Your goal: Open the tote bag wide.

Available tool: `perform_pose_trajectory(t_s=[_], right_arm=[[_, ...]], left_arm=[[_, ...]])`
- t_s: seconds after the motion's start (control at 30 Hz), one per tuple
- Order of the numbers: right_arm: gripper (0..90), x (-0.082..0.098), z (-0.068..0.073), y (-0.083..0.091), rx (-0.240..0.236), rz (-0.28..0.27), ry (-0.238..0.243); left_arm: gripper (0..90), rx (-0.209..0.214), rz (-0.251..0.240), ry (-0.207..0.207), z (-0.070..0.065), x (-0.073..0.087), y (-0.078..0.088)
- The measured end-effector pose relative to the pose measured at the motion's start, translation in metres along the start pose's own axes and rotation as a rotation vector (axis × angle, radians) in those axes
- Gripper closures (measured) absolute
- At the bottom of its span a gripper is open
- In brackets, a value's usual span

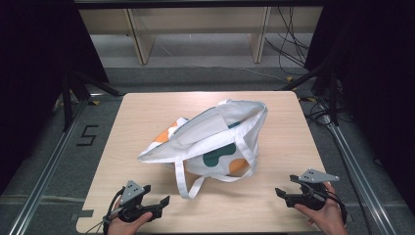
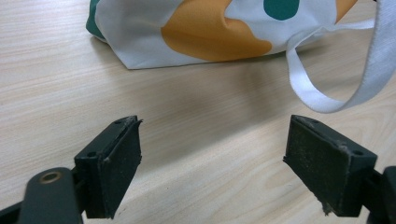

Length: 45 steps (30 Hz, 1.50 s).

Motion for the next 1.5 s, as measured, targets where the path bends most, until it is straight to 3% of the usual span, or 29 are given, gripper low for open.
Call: perform_pose_trajectory(t_s=[0.03,0.07,0.1,0.17,0.23,0.43,0.53,0.6,0.63,0.7,0.73,0.77,0.8,0.83,0.9,0.93,1.0,1.03,1.1,1.13,1.2,1.27,1.3,1.33,1.37,1.43,1.47,1.5], right_arm=[[23.7,0.000,0.000,0.000,0.002,-0.001,0.001],[24.0,-0.001,-0.004,-0.001,0.012,-0.022,0.033],[24.1,-0.001,-0.004,0.000,0.013,-0.017,0.035],[24.4,-0.001,-0.002,0.000,-0.016,-0.003,0.009],[24.7,0.000,0.000,0.000,-0.010,-0.006,-0.013],[28.3,-0.003,-0.001,0.002,-0.007,-0.013,0.002],[33.1,-0.005,0.001,0.002,-0.035,-0.038,-0.019],[36.2,-0.007,-0.002,0.003,-0.035,-0.045,0.008],[39.3,-0.007,0.002,0.003,-0.051,-0.042,-0.029],[41.4,-0.008,0.003,0.002,-0.057,-0.042,-0.023],[47.2,-0.010,0.005,0.004,-0.063,-0.039,-0.032],[48.8,-0.011,0.006,0.003,-0.068,-0.041,-0.027],[52.8,-0.012,0.007,0.004,-0.073,-0.035,-0.026],[59.0,-0.014,0.005,0.004,-0.085,-0.040,0.007],[66.3,-0.017,0.009,0.004,-0.095,-0.051,0.004],[71.3,-0.020,0.009,0.005,-0.093,-0.057,0.028],[80.4,-0.024,0.012,0.005,-0.114,-0.063,0.028],[83.4,-0.027,0.012,0.004,-0.123,-0.073,0.040],[88.1,-0.036,0.014,0.003,-0.142,-0.081,0.056],[90.0,-0.041,0.018,0.006,-0.152,-0.064,0.037],[90.0,-0.056,0.022,0.005,-0.177,-0.102,0.077],[90.0,-0.072,0.025,0.005,-0.186,-0.119,0.127],[90.0,-0.072,0.025,0.005,-0.186,-0.119,0.127],[90.0,-0.089,0.033,0.005,-0.222,-0.131,0.126],[90.0,-0.097,0.034,0.004,-0.223,-0.141,0.151],[90.0,-0.111,0.041,0.003,-0.241,-0.150,0.139],[90.0,-0.118,0.041,0.002,-0.246,-0.165,0.169],[90.0,-0.125,0.044,0.002,-0.245,-0.167,0.165]], left_arm=[[17.3,0.001,-0.004,0.024,-0.001,0.000,-0.001],[17.2,0.001,0.002,0.016,-0.001,0.001,0.000],[17.2,0.002,0.003,0.017,-0.001,0.001,-0.001],[17.1,-0.003,0.005,0.019,-0.001,0.001,-0.001],[16.9,0.002,0.010,0.014,-0.002,0.001,0.000],[16.9,0.009,0.002,0.014,-0.003,0.001,0.000],[16.9,0.011,0.001,0.014,-0.003,0.001,-0.001],[19.6,0.015,0.006,0.017,-0.003,0.001,0.001],[20.9,0.037,-0.002,0.046,-0.004,0.000,0.001],[32.0,0.055,-0.011,0.066,-0.006,0.000,0.001],[37.1,0.054,-0.001,0.031,-0.006,0.000,0.002],[41.1,0.054,-0.001,0.031,-0.006,0.000,0.002],[50.9,0.079,-0.010,0.045,-0.009,0.000,0.002],[56.7,0.088,-0.015,0.042,-0.009,0.000,0.002],[69.7,0.072,-0.010,0.002,-0.007,-0.001,0.003],[73.4,0.080,-0.019,0.004,-0.006,-0.003,0.004],[80.3,0.106,-0.040,0.027,-0.005,-0.009,0.005],[84.1,0.115,-0.046,0.037,-0.004,-0.013,0.006],[89.0,0.119,-0.054,0.003,-0.001,-0.023,0.006],[89.4,0.132,-0.060,-0.002,-0.001,-0.029,0.005],[89.5,0.149,-0.063,0.003,-0.004,-0.039,0.004],[89.5,0.150,-0.057,-0.027,-0.005,-0.050,0.004],[89.5,0.150,-0.057,-0.027,-0.005,-0.050,0.004],[89.5,0.158,-0.067,-0.021,-0.006,-0.057,0.004],[89.5,0.155,-0.066,-0.022,-0.006,-0.062,0.004],[89.5,0.155,-0.071,-0.037,-0.005,-0.077,0.003],[89.5,0.162,-0.069,-0.036,-0.006,-0.081,0.002],[89.4,0.167,-0.070,-0.037,-0.006,-0.085,0.001]])
Point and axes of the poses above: each handheld gripper's, and its own axes: y roughly backward along the jaws, x roughly out of its underside, z roughly to its left, the point moved 6 cm from there along -y, roughly forward along the jaws, and after that the axes turned 11 degrees about -z, right-handed, at the moved point
